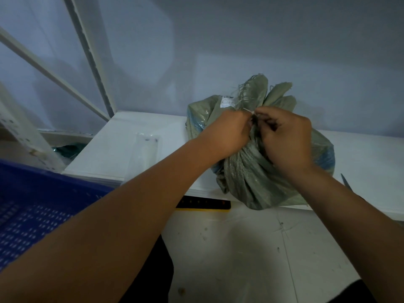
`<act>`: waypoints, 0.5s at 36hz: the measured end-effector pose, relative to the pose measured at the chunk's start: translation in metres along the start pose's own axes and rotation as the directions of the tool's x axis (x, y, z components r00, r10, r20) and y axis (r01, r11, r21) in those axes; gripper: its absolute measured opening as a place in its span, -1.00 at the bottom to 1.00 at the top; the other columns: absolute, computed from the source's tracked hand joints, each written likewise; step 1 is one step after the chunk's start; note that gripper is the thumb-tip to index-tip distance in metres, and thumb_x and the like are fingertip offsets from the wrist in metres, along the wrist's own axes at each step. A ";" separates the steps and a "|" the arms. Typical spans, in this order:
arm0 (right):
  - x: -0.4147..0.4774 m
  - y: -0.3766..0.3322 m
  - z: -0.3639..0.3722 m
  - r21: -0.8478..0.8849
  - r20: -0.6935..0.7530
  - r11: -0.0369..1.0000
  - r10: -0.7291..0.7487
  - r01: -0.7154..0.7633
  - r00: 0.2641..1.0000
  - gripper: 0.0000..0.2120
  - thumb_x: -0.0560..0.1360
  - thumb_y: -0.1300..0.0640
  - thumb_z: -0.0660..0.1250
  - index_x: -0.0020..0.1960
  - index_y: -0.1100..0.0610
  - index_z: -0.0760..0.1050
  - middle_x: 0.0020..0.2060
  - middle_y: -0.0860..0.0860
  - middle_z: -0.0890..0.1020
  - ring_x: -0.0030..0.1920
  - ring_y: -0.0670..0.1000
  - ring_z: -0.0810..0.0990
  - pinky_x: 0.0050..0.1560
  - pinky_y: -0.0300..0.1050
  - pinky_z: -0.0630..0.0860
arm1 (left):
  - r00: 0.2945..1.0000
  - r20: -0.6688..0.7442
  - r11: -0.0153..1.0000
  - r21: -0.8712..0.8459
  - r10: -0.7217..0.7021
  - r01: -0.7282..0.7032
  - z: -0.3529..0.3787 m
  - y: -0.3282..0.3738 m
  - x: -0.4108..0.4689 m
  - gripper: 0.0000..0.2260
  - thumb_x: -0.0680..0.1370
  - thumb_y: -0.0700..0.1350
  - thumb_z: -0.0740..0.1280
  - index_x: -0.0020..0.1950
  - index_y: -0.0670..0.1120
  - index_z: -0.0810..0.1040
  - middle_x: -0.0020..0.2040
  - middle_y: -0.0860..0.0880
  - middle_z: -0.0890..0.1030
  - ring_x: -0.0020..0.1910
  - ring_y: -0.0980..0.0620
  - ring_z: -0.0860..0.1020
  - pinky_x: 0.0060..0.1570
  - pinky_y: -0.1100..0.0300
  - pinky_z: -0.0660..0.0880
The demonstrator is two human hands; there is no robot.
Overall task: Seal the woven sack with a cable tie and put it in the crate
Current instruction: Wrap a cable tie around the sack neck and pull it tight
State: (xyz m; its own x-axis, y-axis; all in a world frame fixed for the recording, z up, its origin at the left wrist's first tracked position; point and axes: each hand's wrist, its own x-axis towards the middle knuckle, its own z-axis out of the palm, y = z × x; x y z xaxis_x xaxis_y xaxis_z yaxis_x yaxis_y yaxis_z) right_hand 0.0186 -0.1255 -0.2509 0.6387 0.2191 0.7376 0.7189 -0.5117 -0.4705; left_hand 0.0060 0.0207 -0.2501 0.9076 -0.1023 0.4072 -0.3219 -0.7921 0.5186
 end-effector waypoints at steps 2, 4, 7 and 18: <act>0.000 -0.002 -0.001 -0.005 0.012 1.000 -0.010 0.011 1.000 -0.73 0.50 0.38 0.37 0.12 0.17 0.69 -0.11 -0.06 0.69 -0.12 -0.13 0.63 0.00 -0.40 0.54 | 0.999 -0.003 0.996 -0.071 -0.049 0.049 -0.004 0.003 0.000 -0.74 0.61 -0.21 0.19 -0.29 -0.09 0.39 -0.38 0.00 0.46 -0.42 0.11 0.40 -0.40 0.28 0.27; 0.001 -0.003 0.000 -0.008 0.026 1.000 -0.015 0.015 1.000 -0.74 0.50 0.37 0.36 0.11 0.15 0.68 -0.11 -0.01 0.71 -0.13 -0.08 0.66 -0.02 -0.20 0.60 | 0.988 0.004 0.965 -0.211 -0.157 0.154 -0.007 0.009 0.000 -0.68 0.62 -0.16 0.17 -0.36 -0.07 0.32 -0.40 -0.01 0.42 -0.41 0.08 0.37 -0.41 0.25 0.26; 0.000 -0.004 0.001 -0.010 0.049 1.000 0.005 -0.005 0.999 -0.76 0.53 0.31 0.36 0.15 0.13 0.66 -0.10 0.02 0.73 -0.13 -0.01 0.68 -0.04 -0.02 0.63 | 0.962 -0.012 0.896 -0.367 -0.274 0.251 -0.007 0.014 0.000 -0.61 0.67 -0.03 0.14 -0.36 -0.08 0.33 -0.41 -0.03 0.40 -0.39 0.05 0.37 -0.38 0.19 0.27; 0.005 0.000 0.001 -0.054 -0.075 0.963 0.260 -0.264 0.963 -0.80 0.58 0.07 0.32 0.09 0.18 0.58 -0.09 0.02 0.66 -0.10 -0.02 0.61 -0.05 -0.12 0.55 | 0.946 -0.108 0.886 -0.397 -0.305 0.240 -0.003 0.007 0.003 -0.55 0.67 -0.14 0.15 -0.45 -0.07 0.28 -0.46 -0.03 0.38 -0.46 0.08 0.33 -0.43 0.24 0.29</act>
State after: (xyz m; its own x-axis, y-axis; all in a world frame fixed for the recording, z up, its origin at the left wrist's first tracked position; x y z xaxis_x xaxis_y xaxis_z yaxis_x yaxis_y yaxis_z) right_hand 0.0217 -0.1235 -0.2478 0.7812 0.0155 0.6241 0.5085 -0.5957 -0.6217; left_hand 0.0054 0.0172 -0.2433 0.9279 0.2094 0.3085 -0.1744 -0.4873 0.8556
